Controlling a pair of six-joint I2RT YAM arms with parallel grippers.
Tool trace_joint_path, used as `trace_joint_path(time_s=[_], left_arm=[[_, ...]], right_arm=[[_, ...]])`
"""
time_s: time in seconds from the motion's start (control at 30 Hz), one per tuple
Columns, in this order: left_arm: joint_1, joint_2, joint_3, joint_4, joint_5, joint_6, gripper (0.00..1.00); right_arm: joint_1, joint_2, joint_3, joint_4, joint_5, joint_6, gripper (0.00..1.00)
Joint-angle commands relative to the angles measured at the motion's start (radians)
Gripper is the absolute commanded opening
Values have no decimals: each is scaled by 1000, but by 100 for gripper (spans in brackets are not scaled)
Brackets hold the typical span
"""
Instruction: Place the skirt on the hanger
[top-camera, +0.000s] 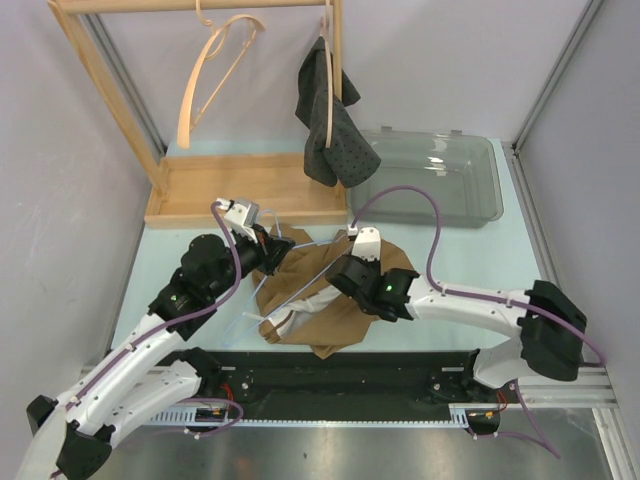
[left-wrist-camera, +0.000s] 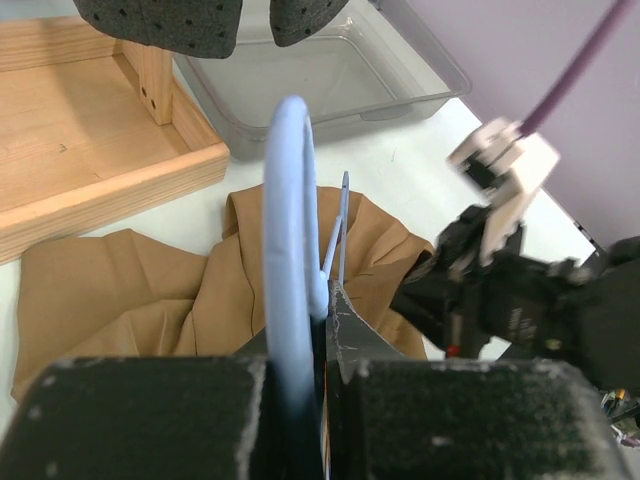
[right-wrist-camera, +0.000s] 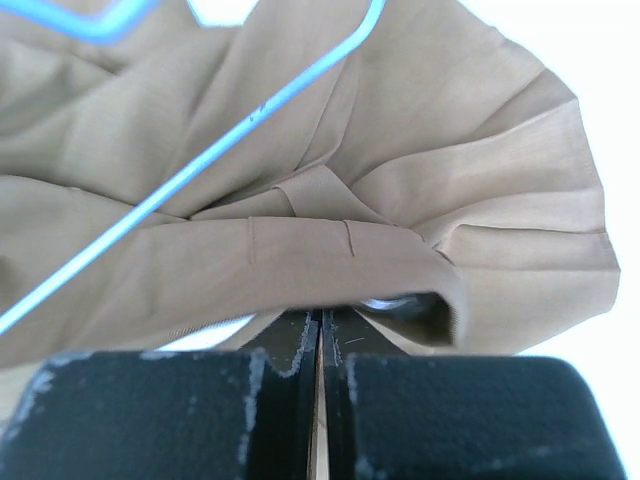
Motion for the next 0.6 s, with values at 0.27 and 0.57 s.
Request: trace_joint_path(time_s=[0.27,0.57], left_arm=[[-6,-7,30,38,-2,11,0],[-8,-39,3,93,156,45,0]], right_arm=[[-8,-158,31,-131,19,54,0],[-79,-238,17,-169,-30,62,0]])
